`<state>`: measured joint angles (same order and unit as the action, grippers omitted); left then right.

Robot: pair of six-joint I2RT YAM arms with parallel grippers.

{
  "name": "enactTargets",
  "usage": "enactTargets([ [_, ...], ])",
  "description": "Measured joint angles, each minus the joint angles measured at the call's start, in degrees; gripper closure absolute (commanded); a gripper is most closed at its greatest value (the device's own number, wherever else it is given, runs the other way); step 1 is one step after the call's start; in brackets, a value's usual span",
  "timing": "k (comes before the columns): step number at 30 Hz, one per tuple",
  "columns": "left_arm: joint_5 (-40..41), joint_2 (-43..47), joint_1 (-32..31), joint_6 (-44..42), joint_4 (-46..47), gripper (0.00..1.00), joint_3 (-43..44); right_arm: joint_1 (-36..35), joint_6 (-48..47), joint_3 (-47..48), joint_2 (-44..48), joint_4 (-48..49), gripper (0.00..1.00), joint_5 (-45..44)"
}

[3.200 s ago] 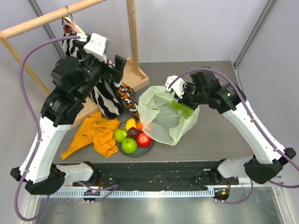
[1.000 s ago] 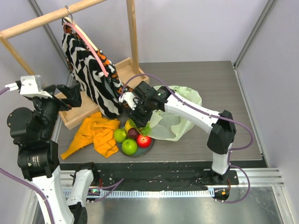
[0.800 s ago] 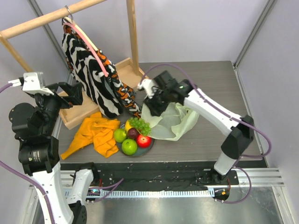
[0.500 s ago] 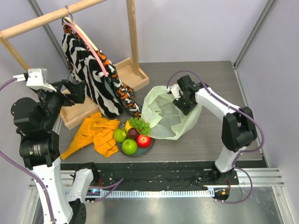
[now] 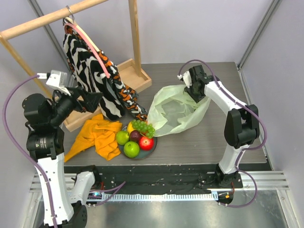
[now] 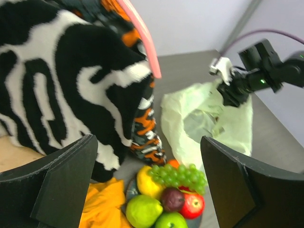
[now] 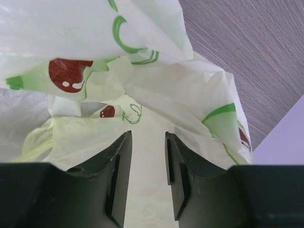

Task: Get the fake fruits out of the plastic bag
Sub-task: Move the plastic bag to the center of the board.

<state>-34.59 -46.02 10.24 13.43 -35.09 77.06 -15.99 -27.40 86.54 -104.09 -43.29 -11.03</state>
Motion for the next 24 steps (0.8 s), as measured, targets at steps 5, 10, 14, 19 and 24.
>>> enactTargets([
  [5, -5.46, -2.01, -2.36, -3.19, -2.62, 0.06, -1.33, -0.09, -1.25, -1.38, 0.02, 0.15, 0.59, -2.47],
  [10, -5.73, -4.11, -8.41, -7.96, -6.62, 0.07, -1.68, 1.97, -2.34, -2.40, 0.04, 0.90, 0.60, -4.92],
  [14, -5.53, -5.88, -9.38, -9.88, -7.67, 0.07, -1.64, 5.49, -3.23, -3.04, 0.02, 1.68, 0.60, -6.60],
  [19, -5.05, -7.87, -11.72, -11.50, -8.11, 0.07, -1.27, 9.92, -4.07, -3.06, 0.00, 2.23, 0.60, -8.37],
  [24, -4.85, -8.74, -12.59, -12.44, -8.11, 0.06, -1.22, 10.38, -3.69, -2.14, -0.09, 0.98, 0.38, -8.15],
])
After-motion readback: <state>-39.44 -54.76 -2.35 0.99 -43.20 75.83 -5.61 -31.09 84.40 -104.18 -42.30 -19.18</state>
